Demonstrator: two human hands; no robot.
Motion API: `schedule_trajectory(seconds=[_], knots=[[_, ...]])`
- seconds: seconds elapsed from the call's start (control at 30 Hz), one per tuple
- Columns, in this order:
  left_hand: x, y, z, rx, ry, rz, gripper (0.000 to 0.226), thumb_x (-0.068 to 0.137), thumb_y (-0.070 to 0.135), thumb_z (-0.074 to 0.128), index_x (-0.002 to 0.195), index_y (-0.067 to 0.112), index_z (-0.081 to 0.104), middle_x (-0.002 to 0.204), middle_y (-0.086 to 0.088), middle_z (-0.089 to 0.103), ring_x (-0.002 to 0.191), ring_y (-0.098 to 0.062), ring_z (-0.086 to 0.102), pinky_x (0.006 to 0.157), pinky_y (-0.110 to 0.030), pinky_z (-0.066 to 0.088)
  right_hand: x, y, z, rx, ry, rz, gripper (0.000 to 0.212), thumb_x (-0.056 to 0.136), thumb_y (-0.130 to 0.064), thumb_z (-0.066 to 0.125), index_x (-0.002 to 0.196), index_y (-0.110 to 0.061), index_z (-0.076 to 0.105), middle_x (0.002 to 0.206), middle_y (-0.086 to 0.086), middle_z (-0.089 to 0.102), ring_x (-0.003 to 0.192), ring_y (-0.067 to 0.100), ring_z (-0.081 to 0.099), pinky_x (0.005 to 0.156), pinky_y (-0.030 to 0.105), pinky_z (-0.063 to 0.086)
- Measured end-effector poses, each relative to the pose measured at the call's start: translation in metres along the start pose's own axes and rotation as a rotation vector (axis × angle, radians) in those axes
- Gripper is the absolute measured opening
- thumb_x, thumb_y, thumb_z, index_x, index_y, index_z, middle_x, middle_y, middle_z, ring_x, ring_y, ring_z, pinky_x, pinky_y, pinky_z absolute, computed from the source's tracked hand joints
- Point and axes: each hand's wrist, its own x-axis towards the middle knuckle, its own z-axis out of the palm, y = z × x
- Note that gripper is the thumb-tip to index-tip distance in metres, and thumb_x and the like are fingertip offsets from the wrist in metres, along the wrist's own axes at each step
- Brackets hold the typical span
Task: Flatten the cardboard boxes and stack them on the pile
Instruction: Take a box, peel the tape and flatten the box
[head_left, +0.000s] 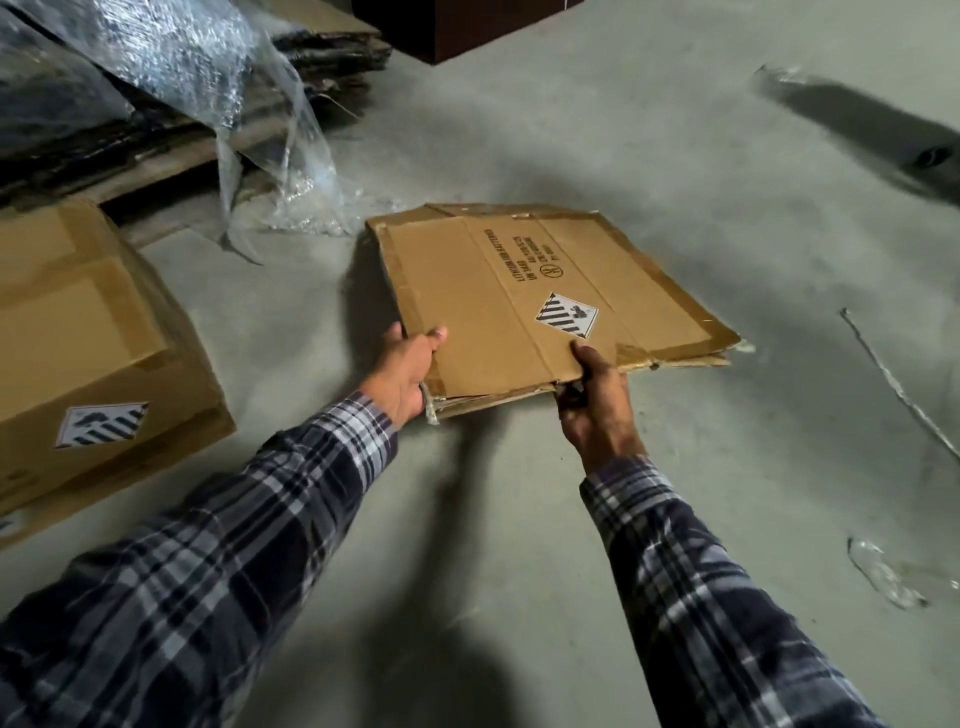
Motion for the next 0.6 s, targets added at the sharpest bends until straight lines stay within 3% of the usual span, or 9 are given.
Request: schedule_trajectory(seconds=[0.07, 0.17, 0.3, 0.4, 0.5, 0.57, 0.6], knots=[[-0.029, 0.018, 0.0, -0.014, 0.001, 0.006, 0.039, 0.102, 0.011, 0.064, 0.139, 0.017, 0.055, 0.127, -0.012, 0.072, 0.109, -0.032, 0.073, 0.073, -0.051, 0.064, -0.027, -0.016, 0.009, 0.012, 0.01, 0.025, 0.058, 0.094, 0.0, 0.069, 0.149, -0.003, 0.05, 0.128, 0.018, 0.071, 0.079, 0.02, 0.076, 0.057, 0.028, 0.06], [-0.074, 0.059, 0.001, -0.008, 0.005, -0.002, 0.033, 0.102, 0.012, 0.065, 0.134, 0.018, 0.059, 0.123, -0.01, 0.074, 0.107, -0.031, 0.073, 0.074, -0.053, 0.064, -0.068, -0.048, 0.035, 0.012, 0.044, 0.047, 0.059, 0.093, -0.003, 0.072, 0.149, -0.006, 0.053, 0.113, 0.011, 0.074, 0.077, 0.017, 0.076, 0.054, 0.025, 0.058], [-0.137, 0.145, 0.005, 0.05, 0.012, 0.041, 0.032, 0.102, 0.013, 0.065, 0.134, 0.019, 0.063, 0.122, -0.004, 0.076, 0.109, -0.026, 0.073, 0.082, -0.049, 0.064, -0.13, -0.099, 0.095, 0.024, 0.05, 0.064, 0.06, 0.091, -0.007, 0.074, 0.148, -0.009, 0.054, 0.107, 0.007, 0.074, 0.073, 0.014, 0.075, 0.05, 0.024, 0.056], [-0.189, 0.226, 0.007, 0.091, 0.027, 0.051, 0.035, 0.101, 0.016, 0.067, 0.135, 0.021, 0.063, 0.123, 0.0, 0.076, 0.114, -0.023, 0.071, 0.094, -0.051, 0.06, -0.176, -0.148, 0.156, -0.002, 0.014, 0.081, 0.061, 0.092, -0.01, 0.074, 0.149, -0.007, 0.052, 0.097, 0.004, 0.073, 0.068, 0.014, 0.072, 0.044, 0.022, 0.05], [-0.238, 0.31, 0.011, 0.095, 0.053, 0.073, 0.053, 0.101, 0.016, 0.067, 0.151, 0.018, 0.05, 0.138, -0.002, 0.069, 0.12, -0.021, 0.066, 0.101, -0.047, 0.056, -0.216, -0.197, 0.224, -0.011, -0.042, 0.09, 0.059, 0.092, -0.009, 0.074, 0.147, -0.005, 0.054, 0.099, 0.005, 0.075, 0.073, 0.015, 0.073, 0.049, 0.023, 0.054], [-0.273, 0.369, 0.013, 0.082, 0.06, 0.101, 0.061, 0.103, 0.014, 0.065, 0.158, 0.018, 0.039, 0.136, 0.003, 0.065, 0.117, -0.017, 0.063, 0.091, -0.038, 0.056, -0.243, -0.229, 0.275, 0.0, -0.083, 0.104, 0.057, 0.091, -0.008, 0.075, 0.145, -0.005, 0.056, 0.107, 0.007, 0.074, 0.08, 0.016, 0.074, 0.055, 0.025, 0.058], [-0.289, 0.399, 0.012, 0.067, 0.062, 0.121, 0.059, 0.104, 0.013, 0.064, 0.157, 0.017, 0.038, 0.126, 0.006, 0.066, 0.11, -0.015, 0.063, 0.084, -0.035, 0.055, -0.255, -0.243, 0.302, 0.008, -0.103, 0.113, 0.056, 0.091, -0.008, 0.075, 0.143, -0.005, 0.057, 0.109, 0.008, 0.074, 0.082, 0.017, 0.075, 0.056, 0.025, 0.059]])
